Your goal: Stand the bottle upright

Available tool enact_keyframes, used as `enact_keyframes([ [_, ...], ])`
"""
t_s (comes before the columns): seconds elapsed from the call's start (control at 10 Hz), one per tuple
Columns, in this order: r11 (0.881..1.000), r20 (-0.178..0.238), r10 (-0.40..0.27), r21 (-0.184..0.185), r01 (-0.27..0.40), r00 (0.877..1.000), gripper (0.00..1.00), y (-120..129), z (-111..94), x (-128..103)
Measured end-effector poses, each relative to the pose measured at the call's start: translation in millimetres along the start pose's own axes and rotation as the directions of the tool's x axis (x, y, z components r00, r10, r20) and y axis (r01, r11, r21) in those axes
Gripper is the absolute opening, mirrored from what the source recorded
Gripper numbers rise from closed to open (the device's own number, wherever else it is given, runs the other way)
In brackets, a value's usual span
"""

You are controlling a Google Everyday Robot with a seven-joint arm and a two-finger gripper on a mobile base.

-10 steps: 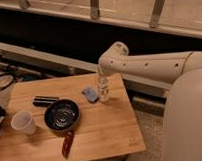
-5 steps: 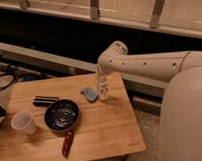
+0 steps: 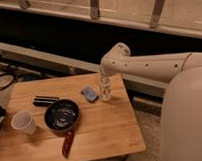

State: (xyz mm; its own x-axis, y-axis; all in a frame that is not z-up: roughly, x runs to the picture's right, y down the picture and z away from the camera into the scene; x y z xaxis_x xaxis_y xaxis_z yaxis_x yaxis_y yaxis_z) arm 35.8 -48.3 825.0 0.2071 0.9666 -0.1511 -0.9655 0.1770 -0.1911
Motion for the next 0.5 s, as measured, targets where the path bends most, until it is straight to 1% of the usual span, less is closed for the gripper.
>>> enact_keyframes([
  [0.1,1.000,-0.004,0.023,-0.014,-0.023,1.000,0.07,-2.9,4.9,3.4],
  [0.3,0.998,-0.001,0.053,-0.031,-0.053,0.999,0.23,-7.0,8.1,5.0],
  [0.4,0.996,-0.002,0.077,-0.038,-0.077,0.997,0.35,-8.8,9.3,6.3],
  [0.5,0.995,-0.003,0.088,-0.040,-0.088,0.996,0.41,-9.4,10.0,7.4],
])
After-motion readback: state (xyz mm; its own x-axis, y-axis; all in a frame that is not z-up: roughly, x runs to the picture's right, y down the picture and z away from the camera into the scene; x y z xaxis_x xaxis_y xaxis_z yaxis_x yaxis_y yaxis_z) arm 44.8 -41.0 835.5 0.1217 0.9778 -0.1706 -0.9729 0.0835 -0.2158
